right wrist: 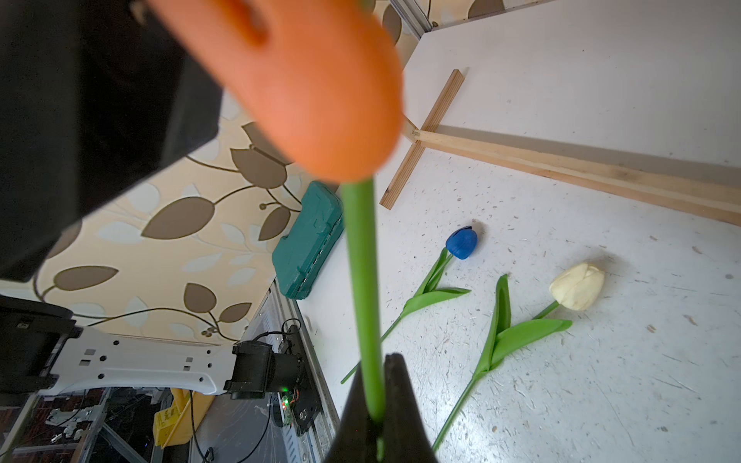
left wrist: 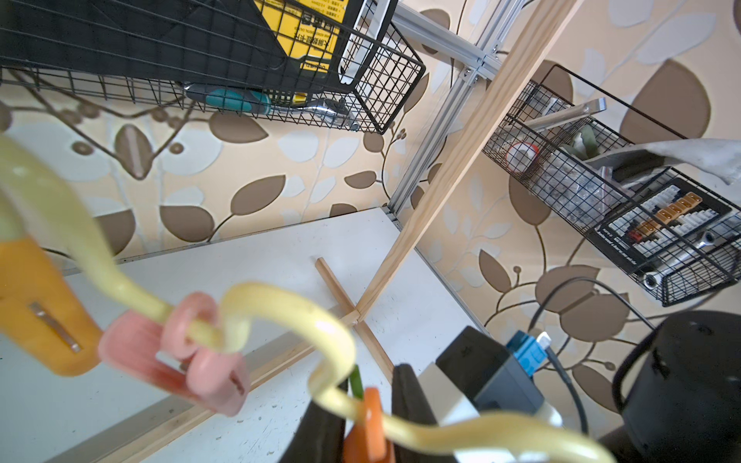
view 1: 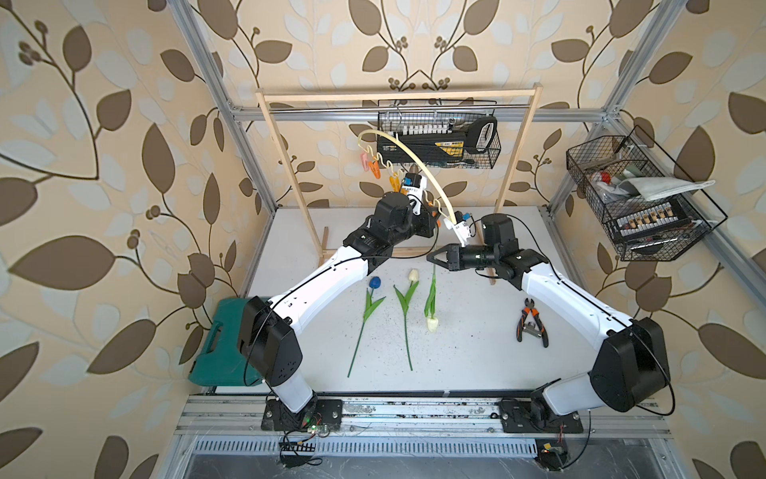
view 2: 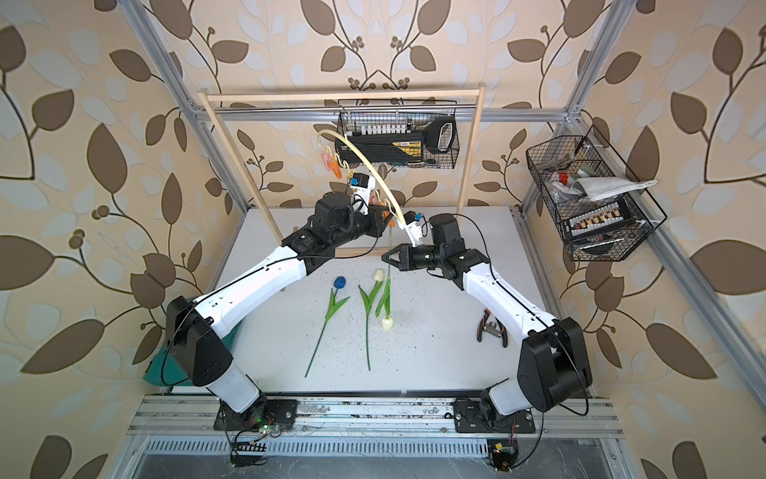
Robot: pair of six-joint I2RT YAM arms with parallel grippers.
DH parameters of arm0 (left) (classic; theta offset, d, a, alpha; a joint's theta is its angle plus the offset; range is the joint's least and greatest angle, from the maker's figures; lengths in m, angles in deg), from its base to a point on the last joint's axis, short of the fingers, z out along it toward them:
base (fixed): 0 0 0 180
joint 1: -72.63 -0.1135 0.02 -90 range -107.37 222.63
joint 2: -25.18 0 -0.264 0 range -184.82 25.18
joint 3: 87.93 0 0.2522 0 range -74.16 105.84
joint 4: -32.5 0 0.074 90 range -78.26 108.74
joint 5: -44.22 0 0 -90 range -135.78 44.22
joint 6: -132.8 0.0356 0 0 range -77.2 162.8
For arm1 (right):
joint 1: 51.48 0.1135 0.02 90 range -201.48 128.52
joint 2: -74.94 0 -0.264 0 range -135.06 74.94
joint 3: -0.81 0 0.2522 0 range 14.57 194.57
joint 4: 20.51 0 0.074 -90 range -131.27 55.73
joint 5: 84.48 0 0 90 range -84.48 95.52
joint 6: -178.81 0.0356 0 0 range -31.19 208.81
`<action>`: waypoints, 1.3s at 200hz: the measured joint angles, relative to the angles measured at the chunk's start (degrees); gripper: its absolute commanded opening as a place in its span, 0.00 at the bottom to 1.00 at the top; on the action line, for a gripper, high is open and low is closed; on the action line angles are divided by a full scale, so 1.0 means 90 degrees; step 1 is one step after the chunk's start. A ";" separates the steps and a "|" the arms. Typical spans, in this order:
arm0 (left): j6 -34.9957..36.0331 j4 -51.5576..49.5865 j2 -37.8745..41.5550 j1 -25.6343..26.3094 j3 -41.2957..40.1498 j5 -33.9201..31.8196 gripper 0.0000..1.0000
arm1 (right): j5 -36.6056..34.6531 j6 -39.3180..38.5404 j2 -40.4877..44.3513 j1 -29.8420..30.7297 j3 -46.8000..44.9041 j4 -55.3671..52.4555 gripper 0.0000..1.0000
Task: Dry the flowers on a clothes hanger
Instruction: Clamp the flower onto the hanger.
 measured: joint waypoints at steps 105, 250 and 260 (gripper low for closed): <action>-0.0005 0.0005 0.0000 0.0000 0.0000 0.0000 0.22 | 0.0092 0.0005 0.0015 0.0000 0.0049 -0.0005 0.00; -0.0024 0.0015 0.0000 0.0000 0.0000 -0.0024 0.53 | 0.0141 0.0029 0.0015 0.0000 0.0138 -0.0002 0.00; -0.0002 0.0012 0.0000 0.0000 0.0000 -0.0024 0.56 | 0.0141 0.0027 0.0015 0.0000 0.0138 -0.0005 0.00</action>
